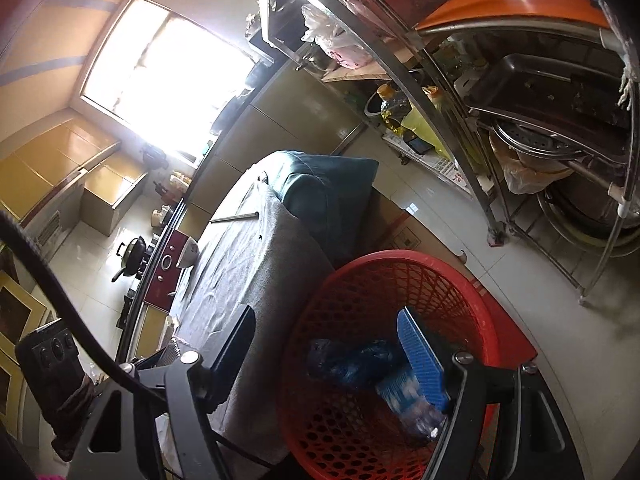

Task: Collect trash
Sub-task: 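Carry the carton and tray to the red basket and release both, then grasp the red plastic bag with the left tool while the right tool reaches for a white medicine box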

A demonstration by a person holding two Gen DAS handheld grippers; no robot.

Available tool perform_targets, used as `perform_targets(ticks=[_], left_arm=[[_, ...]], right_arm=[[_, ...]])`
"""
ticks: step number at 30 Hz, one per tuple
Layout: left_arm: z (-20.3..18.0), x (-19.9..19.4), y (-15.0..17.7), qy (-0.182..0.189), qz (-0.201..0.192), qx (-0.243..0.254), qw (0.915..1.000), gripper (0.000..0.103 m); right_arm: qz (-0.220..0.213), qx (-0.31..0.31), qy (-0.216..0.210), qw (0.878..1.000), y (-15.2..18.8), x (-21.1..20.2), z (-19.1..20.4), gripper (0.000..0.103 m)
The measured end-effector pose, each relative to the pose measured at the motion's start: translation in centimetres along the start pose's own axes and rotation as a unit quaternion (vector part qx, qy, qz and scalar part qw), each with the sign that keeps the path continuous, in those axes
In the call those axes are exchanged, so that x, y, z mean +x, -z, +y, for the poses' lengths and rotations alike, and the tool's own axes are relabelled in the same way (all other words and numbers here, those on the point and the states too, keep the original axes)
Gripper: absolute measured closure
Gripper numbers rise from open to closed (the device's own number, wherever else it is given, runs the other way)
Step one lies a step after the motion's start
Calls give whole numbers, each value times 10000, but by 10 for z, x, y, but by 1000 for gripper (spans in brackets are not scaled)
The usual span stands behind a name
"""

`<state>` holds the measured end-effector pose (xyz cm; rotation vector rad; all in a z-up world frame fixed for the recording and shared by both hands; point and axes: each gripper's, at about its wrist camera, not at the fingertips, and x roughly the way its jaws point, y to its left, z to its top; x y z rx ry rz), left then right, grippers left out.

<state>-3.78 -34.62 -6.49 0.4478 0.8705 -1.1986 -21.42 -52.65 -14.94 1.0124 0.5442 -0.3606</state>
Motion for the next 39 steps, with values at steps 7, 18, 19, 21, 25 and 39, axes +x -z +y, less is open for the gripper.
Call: perform_targets(ticks=[7, 18, 19, 21, 25, 39], left_arm=[[-1, -6, 1, 224, -136, -93, 9996, 22], [11, -21, 21, 53, -13, -150, 9999, 22], [13, -24, 25, 2, -13, -139, 9999, 22], [17, -31, 32, -121, -48, -127, 9998, 22], [33, -50, 51, -462, -156, -190, 9986, 22], [164, -127, 131, -1870, -469, -1912, 9624, 21]], right_arm=[[-144, -54, -34, 9999, -2, -5, 4, 26], [-295, -64, -37, 9995, -8, -16, 6, 26], [-290, -74, -38, 9995, -8, -16, 7, 26], [-276, -89, -60, 9996, -8, -15, 9, 26], [-220, -140, -85, 9996, -9, -11, 14, 26], [282, -711, -162, 9969, 8, 27, 70, 26]])
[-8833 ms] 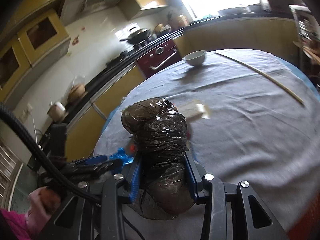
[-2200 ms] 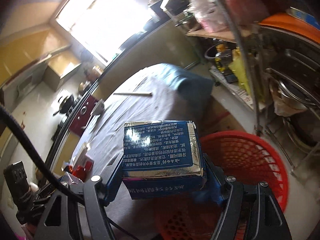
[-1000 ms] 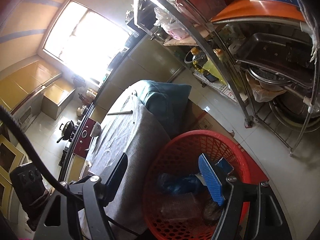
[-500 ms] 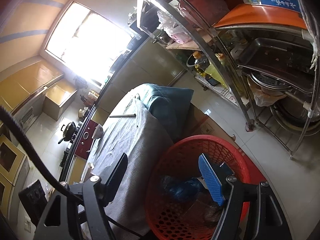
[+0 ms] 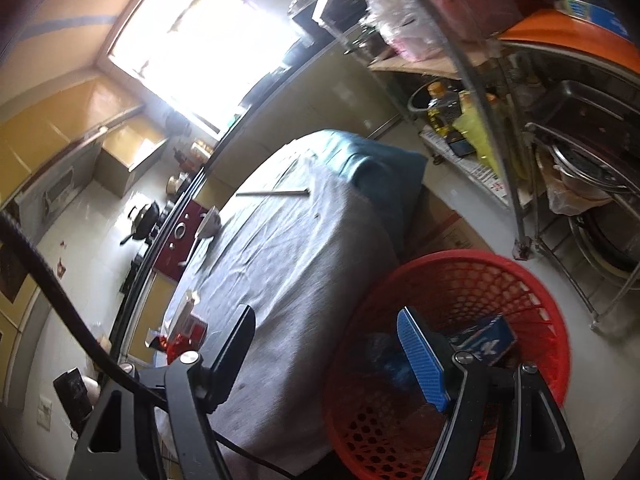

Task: Collect trash
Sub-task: 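Grasp the red plastic bag with the left tool while the right tool reaches for a white medicine box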

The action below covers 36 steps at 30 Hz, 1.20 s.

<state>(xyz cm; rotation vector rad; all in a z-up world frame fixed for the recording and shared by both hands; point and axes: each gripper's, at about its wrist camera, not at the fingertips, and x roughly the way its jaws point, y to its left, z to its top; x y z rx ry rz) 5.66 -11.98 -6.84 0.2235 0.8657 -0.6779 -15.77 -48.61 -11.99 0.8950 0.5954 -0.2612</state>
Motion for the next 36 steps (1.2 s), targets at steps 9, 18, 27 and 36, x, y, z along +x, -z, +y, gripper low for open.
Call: perform_targets(ticks=[9, 18, 27, 36], left_arm=[[88, -4, 16, -459, -25, -1116, 9927, 21], [109, -4, 17, -293, -193, -1289, 9910, 21], [117, 25, -9, 82, -201, -1196, 9926, 21], [123, 54, -22, 425, -145, -1371, 9895, 21]], right_arm=[[487, -620, -242, 9966, 1, 44, 70, 26], [1207, -1291, -763, 9813, 14, 123, 179, 26], [1853, -802, -1248, 9714, 24, 211, 242, 26], [2091, 360, -1093, 9711, 33, 284, 229, 26]])
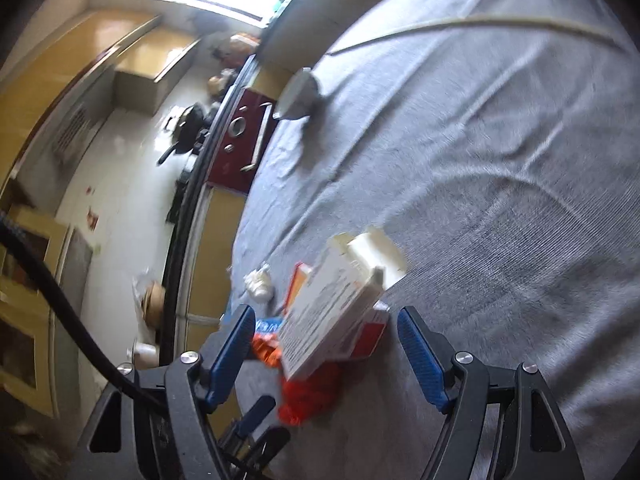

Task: Collect trash
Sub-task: 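Grasp the red plastic bag with the left tool while the right tool reaches for a white medicine box, then grasp the white medicine box with the right tool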

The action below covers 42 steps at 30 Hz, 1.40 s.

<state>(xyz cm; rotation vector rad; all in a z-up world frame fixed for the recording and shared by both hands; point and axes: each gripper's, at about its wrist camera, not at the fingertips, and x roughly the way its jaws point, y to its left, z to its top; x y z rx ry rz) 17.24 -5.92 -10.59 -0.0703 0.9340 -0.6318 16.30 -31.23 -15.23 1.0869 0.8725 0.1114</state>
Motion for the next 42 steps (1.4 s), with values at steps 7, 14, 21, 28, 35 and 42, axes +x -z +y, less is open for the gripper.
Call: perform_targets(ticks=[7, 14, 21, 28, 35, 42], left_arm=[[2, 13, -3, 121, 54, -50, 9999, 21], [6, 28, 3, 162, 246, -55, 9996, 57], [2, 9, 13, 67, 100, -128, 9998, 60], [-18, -23, 25, -26, -66, 11, 10000, 60], [-39, -45, 40, -254, -241, 388, 9986, 60], [-30, -49, 53, -314, -135, 229, 9992, 59]], right_arm=[[-82, 632, -254, 9976, -15, 37, -20, 27], [-210, 374, -314, 9986, -14, 44, -17, 65], [-409, -224, -324, 9984, -2, 9, -5, 68], [-626, -290, -535, 9962, 10, -38, -14, 69], [-653, -362, -311, 9967, 24, -69, -26, 68], [-351, -283, 396, 9982, 33, -76, -42, 42]])
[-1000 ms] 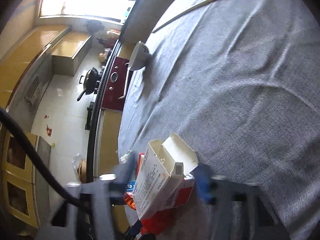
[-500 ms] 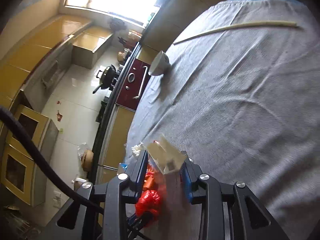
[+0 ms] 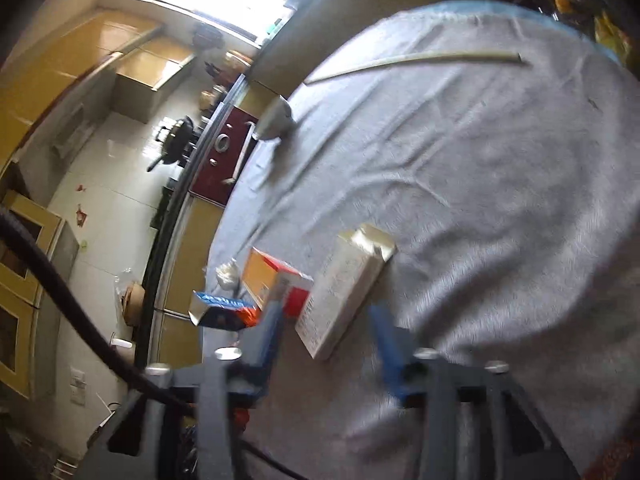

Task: Collect trash
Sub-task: 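Grasp the white medicine box with the right tool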

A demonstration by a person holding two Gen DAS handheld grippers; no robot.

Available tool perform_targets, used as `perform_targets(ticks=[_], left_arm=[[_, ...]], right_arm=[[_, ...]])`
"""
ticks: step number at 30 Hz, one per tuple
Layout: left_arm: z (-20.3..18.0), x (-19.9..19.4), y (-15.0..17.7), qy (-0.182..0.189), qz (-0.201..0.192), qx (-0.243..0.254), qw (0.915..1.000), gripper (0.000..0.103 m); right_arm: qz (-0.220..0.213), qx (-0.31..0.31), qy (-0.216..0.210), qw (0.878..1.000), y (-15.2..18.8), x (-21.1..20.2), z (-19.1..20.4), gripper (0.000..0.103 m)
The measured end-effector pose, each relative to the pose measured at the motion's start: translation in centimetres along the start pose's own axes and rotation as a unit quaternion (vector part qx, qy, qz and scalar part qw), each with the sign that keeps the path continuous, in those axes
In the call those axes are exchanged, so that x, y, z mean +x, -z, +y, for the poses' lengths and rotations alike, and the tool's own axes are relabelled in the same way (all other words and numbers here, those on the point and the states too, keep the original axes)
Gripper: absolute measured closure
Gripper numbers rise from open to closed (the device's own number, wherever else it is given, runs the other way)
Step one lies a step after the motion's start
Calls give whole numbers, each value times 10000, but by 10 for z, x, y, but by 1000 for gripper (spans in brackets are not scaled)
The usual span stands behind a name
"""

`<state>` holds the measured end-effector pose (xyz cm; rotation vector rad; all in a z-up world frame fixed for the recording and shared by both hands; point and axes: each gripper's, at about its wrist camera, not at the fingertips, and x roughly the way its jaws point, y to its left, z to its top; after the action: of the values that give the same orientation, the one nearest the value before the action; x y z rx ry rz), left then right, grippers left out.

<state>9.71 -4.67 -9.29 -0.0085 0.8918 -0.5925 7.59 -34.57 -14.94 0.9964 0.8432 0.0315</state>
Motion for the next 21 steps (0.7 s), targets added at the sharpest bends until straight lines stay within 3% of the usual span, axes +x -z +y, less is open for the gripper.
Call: perform_targets(ticks=[3, 11, 17, 21], left_arm=[[3, 1, 0, 56, 15, -39, 10000, 59], [12, -5, 2, 289, -38, -85, 9995, 59], [20, -5, 4, 390, -6, -134, 9991, 59], [23, -6, 3, 449, -18, -172, 9988, 59]], right_arm=[[28, -12, 94, 10000, -1, 10, 6, 41], [316, -68, 1124, 9931, -15, 66, 25, 41], [371, -462, 1893, 9801, -21, 95, 46, 41], [393, -961, 2434, 9643, -17, 106, 61, 37]])
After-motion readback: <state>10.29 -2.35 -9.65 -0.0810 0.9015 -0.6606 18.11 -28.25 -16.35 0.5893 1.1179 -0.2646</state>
